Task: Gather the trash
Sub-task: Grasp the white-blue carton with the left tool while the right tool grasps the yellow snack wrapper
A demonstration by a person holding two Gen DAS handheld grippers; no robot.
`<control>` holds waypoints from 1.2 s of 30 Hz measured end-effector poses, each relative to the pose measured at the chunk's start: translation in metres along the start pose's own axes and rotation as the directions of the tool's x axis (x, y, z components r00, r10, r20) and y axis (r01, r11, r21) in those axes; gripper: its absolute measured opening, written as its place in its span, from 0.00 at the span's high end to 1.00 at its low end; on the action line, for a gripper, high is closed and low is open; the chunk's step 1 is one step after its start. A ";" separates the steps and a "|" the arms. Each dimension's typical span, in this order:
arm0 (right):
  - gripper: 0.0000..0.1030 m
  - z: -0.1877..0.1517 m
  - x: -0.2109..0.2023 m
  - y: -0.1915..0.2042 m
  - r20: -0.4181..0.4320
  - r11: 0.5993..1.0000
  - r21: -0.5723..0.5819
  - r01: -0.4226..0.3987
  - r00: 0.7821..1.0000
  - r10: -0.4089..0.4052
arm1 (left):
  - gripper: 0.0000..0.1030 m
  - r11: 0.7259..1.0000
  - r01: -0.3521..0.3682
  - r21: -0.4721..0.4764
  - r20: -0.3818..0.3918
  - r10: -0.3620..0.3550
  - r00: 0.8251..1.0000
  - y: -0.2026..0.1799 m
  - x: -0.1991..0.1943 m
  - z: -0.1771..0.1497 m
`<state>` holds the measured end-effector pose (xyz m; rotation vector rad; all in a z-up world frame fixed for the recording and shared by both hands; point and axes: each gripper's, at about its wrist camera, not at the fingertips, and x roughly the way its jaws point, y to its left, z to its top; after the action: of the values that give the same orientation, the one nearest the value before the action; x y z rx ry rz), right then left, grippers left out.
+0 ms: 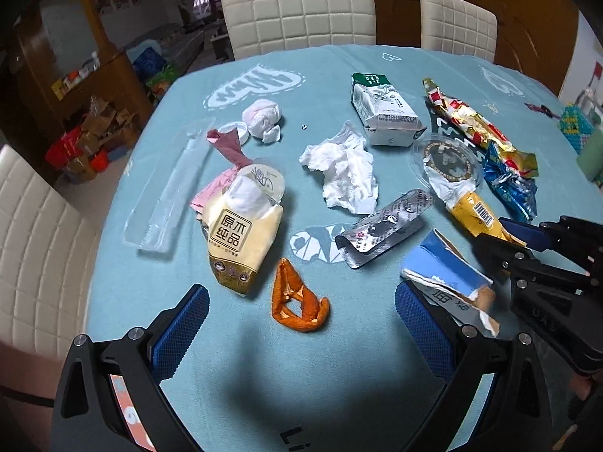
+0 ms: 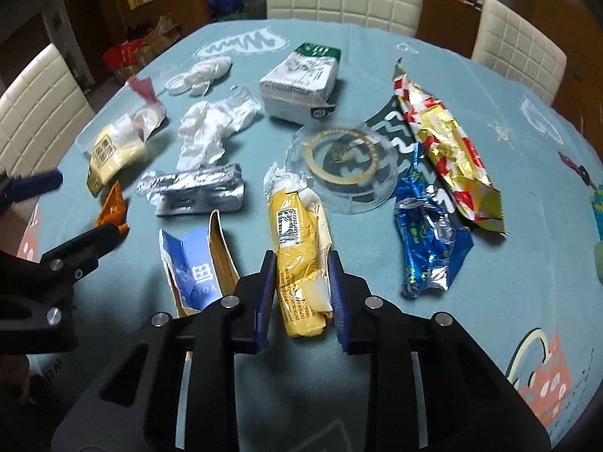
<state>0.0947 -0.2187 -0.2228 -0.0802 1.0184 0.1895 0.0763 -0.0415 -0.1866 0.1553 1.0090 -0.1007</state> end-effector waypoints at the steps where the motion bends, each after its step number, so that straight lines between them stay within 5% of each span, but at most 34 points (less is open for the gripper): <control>1: 0.72 0.000 -0.001 -0.002 0.002 1.000 0.013 0.007 1.000 -0.007 | 0.06 1.000 0.015 0.004 0.012 -0.015 1.000 -0.003 -0.003 0.001; 8: 0.72 -0.005 -0.017 -0.017 0.023 0.998 0.049 0.035 0.999 -0.037 | 0.06 0.985 0.128 0.117 0.054 -0.135 0.989 -0.044 -0.011 0.006; 14: 0.72 -0.015 -0.026 -0.039 0.038 0.993 0.111 0.046 0.998 -0.051 | 0.07 0.979 0.182 0.096 -0.042 -0.179 0.983 -0.067 0.013 0.017; 21: 0.72 -0.024 -0.021 -0.050 0.019 0.989 0.143 0.031 0.999 -0.034 | 0.07 0.985 0.165 0.051 -0.123 -0.158 0.980 -0.079 0.037 0.012; 23: 0.72 -0.025 -0.020 -0.050 0.019 0.989 0.145 0.016 1.000 -0.019 | 0.13 0.986 0.160 0.045 -0.130 -0.153 0.980 -0.078 0.039 0.009; 26: 0.72 -0.025 -0.020 -0.044 0.029 0.992 0.129 -0.006 1.000 0.003 | 0.38 0.988 0.137 0.077 -0.108 -0.128 0.986 -0.079 0.032 0.006; 28: 0.72 -0.024 -0.021 -0.040 0.036 0.992 0.121 -0.021 0.999 0.017 | 0.62 0.988 0.133 0.081 -0.104 -0.125 0.987 -0.075 0.030 0.006; 30: 0.72 -0.022 -0.023 -0.033 0.046 0.994 0.105 -0.037 0.998 0.033 | 0.73 0.985 0.159 0.069 -0.118 -0.150 0.982 -0.070 0.028 0.006; 36: 0.72 -0.011 -0.037 -0.015 0.097 0.995 0.060 -0.080 0.993 0.074 | 0.75 0.991 0.129 0.044 -0.068 -0.126 0.990 -0.050 0.002 0.004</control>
<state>0.0691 -0.2393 -0.1975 0.0259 0.9326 0.2286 0.0731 -0.0919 -0.1901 0.1384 1.0814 -0.2378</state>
